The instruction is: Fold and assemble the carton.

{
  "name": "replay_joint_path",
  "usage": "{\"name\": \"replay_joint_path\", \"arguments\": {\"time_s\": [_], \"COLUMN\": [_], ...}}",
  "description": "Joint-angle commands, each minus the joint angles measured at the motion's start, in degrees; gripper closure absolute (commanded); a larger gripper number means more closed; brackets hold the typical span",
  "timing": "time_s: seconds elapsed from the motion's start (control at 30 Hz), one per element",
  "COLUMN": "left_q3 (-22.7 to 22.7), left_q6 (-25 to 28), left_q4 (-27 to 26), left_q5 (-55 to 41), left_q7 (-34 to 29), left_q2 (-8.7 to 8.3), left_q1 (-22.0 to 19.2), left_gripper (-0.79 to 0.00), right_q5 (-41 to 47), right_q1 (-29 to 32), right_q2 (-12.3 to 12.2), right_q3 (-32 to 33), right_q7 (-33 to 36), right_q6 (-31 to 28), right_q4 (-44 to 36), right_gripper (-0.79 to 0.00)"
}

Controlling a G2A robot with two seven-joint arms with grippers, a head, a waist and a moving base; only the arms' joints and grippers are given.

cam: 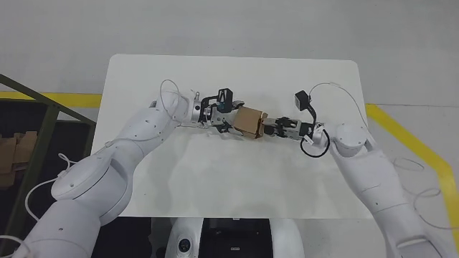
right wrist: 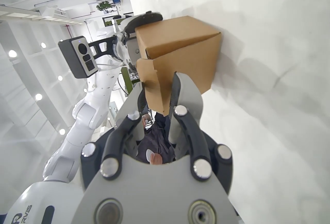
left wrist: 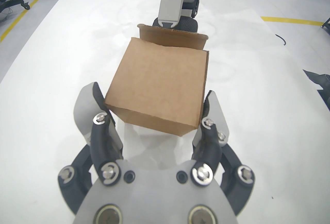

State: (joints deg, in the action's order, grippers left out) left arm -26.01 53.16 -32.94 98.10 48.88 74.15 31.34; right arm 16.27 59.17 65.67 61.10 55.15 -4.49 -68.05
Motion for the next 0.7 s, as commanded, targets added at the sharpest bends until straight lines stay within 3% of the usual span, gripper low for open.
{"name": "replay_joint_path", "arguments": {"time_s": [0.0,0.67], "left_q3": [-0.05,-0.38], "left_q6": [0.02,-0.08], "left_q4": [0.03,0.12], "left_q5": [-0.04,0.31], "left_q7": [0.09,0.56], "left_q2": [0.00,-0.06], "left_q1": [0.02,0.16], "left_gripper": [-0.674,-0.677], "right_q5": [-1.01,-7.20], "right_q1": [0.19,1.40], "right_q2": [-0.05,-0.18], "right_q3": [-0.08,-0.72], "right_q7": [-0.66,-6.26], "right_q6": [0.50,4.60], "right_q4": [-0.56,-5.05], "right_gripper": [-0.154,-0.148]}}
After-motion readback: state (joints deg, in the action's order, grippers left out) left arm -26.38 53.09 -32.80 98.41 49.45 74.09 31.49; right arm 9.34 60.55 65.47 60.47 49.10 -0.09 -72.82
